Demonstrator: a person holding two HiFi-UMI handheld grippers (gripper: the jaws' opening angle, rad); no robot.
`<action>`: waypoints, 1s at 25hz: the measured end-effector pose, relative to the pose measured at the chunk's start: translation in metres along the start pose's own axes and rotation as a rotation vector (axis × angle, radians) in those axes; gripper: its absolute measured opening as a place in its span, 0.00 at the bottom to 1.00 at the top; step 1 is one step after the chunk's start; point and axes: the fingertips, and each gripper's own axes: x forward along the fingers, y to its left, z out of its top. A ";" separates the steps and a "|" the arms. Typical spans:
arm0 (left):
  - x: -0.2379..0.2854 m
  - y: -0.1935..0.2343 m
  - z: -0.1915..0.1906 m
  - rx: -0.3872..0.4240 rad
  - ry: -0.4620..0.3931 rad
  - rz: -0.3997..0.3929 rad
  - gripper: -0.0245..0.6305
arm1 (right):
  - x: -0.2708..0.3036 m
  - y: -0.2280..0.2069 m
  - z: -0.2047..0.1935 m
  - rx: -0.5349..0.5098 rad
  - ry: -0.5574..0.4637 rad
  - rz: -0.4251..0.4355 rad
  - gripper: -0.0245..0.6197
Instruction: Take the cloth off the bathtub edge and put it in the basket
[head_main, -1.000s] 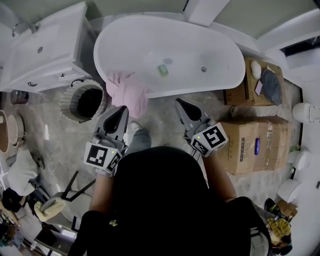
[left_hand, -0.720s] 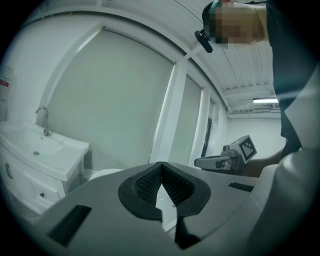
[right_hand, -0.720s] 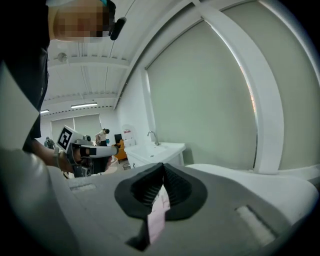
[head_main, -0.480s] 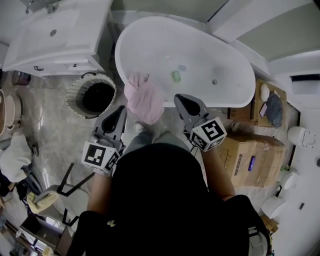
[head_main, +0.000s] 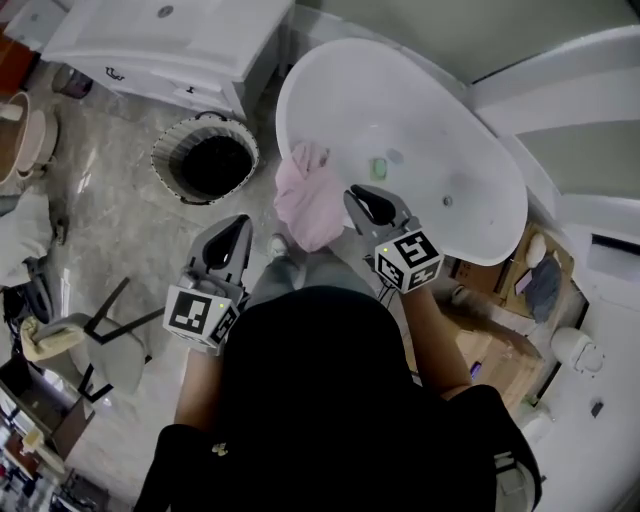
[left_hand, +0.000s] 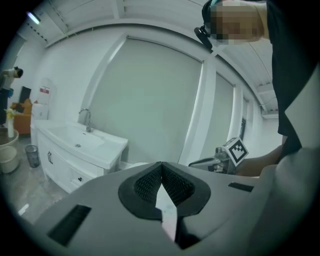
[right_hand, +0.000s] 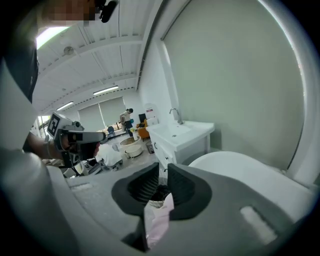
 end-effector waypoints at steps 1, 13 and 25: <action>-0.003 0.002 -0.002 -0.002 0.003 0.027 0.06 | 0.008 -0.001 -0.003 -0.005 0.016 0.021 0.12; -0.066 -0.008 -0.052 -0.126 0.054 0.372 0.06 | 0.090 0.001 -0.087 -0.099 0.247 0.248 0.18; -0.104 -0.045 -0.102 -0.247 0.100 0.636 0.06 | 0.145 -0.005 -0.209 -0.177 0.540 0.350 0.45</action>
